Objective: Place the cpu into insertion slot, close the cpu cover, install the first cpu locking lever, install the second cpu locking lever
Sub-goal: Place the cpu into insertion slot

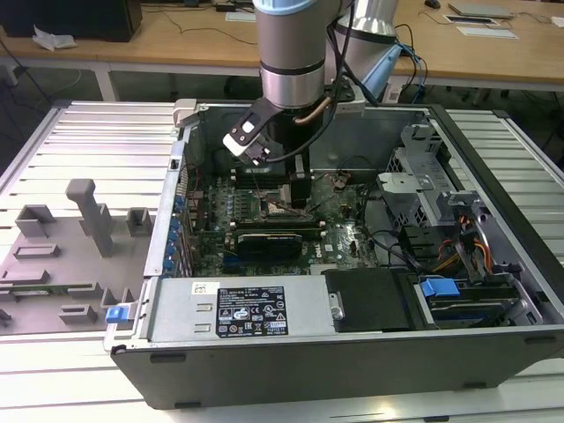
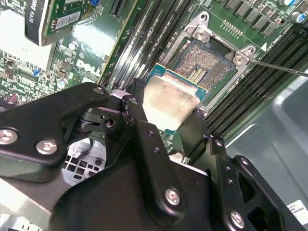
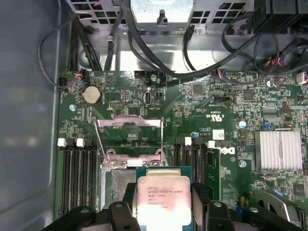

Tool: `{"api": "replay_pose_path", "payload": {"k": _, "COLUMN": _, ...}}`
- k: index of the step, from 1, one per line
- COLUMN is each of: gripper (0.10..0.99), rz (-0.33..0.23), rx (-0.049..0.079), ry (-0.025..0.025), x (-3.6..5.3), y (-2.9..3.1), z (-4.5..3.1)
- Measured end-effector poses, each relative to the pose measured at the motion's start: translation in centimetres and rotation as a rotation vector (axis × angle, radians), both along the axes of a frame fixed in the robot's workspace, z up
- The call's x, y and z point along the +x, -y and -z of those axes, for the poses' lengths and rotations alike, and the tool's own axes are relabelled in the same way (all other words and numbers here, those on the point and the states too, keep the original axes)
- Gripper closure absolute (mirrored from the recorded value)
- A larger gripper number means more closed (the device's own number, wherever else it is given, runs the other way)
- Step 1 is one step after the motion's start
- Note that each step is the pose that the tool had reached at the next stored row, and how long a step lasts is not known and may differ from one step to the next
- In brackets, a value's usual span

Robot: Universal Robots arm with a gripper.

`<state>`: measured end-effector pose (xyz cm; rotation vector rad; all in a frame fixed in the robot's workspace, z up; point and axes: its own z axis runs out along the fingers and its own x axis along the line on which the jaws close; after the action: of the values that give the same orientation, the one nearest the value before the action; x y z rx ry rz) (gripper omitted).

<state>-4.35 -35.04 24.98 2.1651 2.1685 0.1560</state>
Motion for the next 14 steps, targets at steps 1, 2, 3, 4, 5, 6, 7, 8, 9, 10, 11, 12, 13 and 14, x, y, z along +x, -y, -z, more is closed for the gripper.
{"api": "replay_pose_path", "payload": {"k": 1, "gripper": 0.545, "rz": 0.0, "rx": 0.0, "ry": 0.0, "x": -0.01, "y": -0.01, "z": 0.01}}
{"api": "replay_pose_path", "payload": {"k": 2, "gripper": 0.545, "rz": 0.001, "rx": 0.0, "ry": 0.0, "x": -0.03, "y": -0.08, "z": 0.04}}
{"api": "replay_pose_path", "payload": {"k": 3, "gripper": 0.545, "rz": 0.002, "rx": 0.0, "ry": 0.0, "x": -0.05, "y": -0.16, "z": 0.07}}
{"api": "replay_pose_path", "payload": {"k": 4, "gripper": 0.545, "rz": 0.003, "rx": 0.0, "ry": 0.0, "x": -0.08, "y": -0.24, "z": 0.09}}
{"api": "replay_pose_path", "payload": {"k": 5, "gripper": 0.545, "rz": 0.003, "rx": -0.001, "ry": 0.0, "x": -0.1, "y": -0.44, "z": 0.15}}
{"api": "replay_pose_path", "payload": {"k": 6, "gripper": 0.545, "rz": 0.004, "rx": -0.001, "ry": 0.0, "x": -0.13, "y": -0.55, "z": 0.2}}
{"api": "replay_pose_path", "payload": {"k": 7, "gripper": 0.545, "rz": 0.004, "rx": -0.001, "ry": 0.0001, "x": -0.17, "y": -0.63, "z": 0.24}}
{"api": "replay_pose_path", "payload": {"k": 8, "gripper": 0.545, "rz": 0.004, "rx": -0.001, "ry": 0.0, "x": -0.21, "y": -0.73, "z": 0.31}}
{"api": "replay_pose_path", "payload": {"k": 9, "gripper": 0.545, "rz": 0.004, "rx": -0.001, "ry": 0.0001, "x": -0.23, "y": -0.77, "z": 0.37}}
{"api": "replay_pose_path", "payload": {"k": 10, "gripper": 0.545, "rz": 0.004, "rx": -0.001, "ry": 0.0001, "x": -0.24, "y": -0.81, "z": 0.42}}
{"api": "replay_pose_path", "payload": {"k": 11, "gripper": 0.545, "rz": 0.004, "rx": -0.001, "ry": 0.0, "x": -0.26, "y": -0.86, "z": 0.5}}
{"api": "replay_pose_path", "payload": {"k": 12, "gripper": 0.545, "rz": 0.005, "rx": -0.001, "ry": -0.0001, "x": -0.26, "y": -0.91, "z": 0.52}}
{"api": "replay_pose_path", "payload": {"k": 13, "gripper": 0.545, "rz": 0.005, "rx": -0.001, "ry": 0.0, "x": -0.3, "y": -0.98, "z": 0.55}}
{"api": "replay_pose_path", "payload": {"k": 14, "gripper": 0.545, "rz": 0.006, "rx": -0.001, "ry": -0.0001, "x": -0.32, "y": -1.0, "z": 0.6}}
